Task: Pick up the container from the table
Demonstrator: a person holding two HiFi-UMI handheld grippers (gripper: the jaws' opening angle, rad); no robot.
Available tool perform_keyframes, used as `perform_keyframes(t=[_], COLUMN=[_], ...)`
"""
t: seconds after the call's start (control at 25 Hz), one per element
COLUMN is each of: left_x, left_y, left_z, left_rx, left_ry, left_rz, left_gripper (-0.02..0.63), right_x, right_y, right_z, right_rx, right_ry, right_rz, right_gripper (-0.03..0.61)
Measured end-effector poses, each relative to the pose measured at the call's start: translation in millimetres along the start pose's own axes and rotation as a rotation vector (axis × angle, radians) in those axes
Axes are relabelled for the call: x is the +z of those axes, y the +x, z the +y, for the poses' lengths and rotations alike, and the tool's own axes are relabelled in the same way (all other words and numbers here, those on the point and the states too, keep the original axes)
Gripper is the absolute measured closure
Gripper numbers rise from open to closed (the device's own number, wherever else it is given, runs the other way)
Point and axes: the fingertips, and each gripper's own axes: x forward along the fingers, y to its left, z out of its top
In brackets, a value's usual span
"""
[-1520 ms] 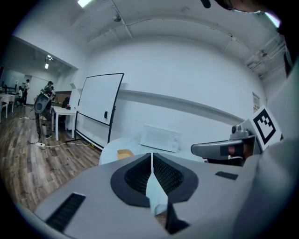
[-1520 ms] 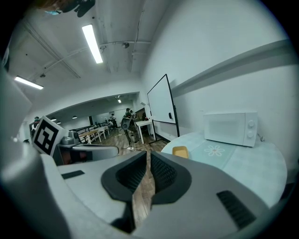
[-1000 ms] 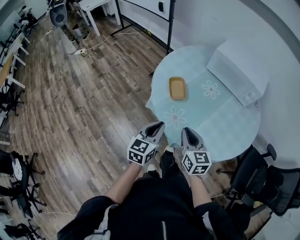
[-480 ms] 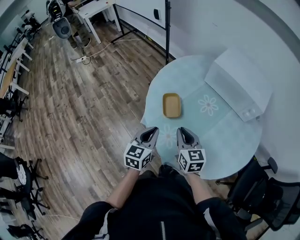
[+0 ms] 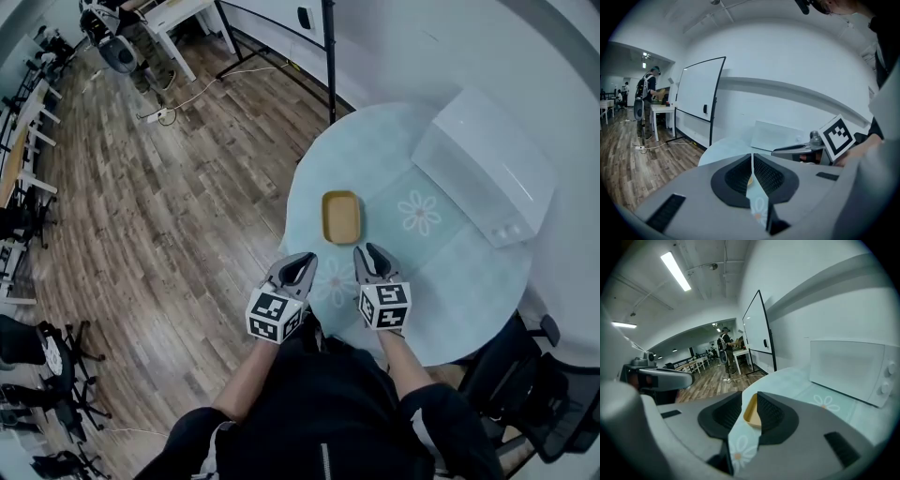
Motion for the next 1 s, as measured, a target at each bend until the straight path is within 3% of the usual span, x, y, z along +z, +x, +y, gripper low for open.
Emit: perform_keyframes(t=[0.32,1.0], left_x=[-5.1,-46.0], left_y=[22.5,1.0], left_z=[29.0,74.5], left_rx=[-0.051,0.012], left_ry=[0.004,-0.059], left_rz=[0.044,0.137], left_gripper=[0.588,0.588], right_x=[-11.9,-68.4], right_y=[50.2,142.3], right_z=[-32.8,-75.9], right_rx=[-0.064,-0.108], right_ry=[-0.010,0.027], right_rz=[0.085,0.275], right_gripper=[0.486,0.482])
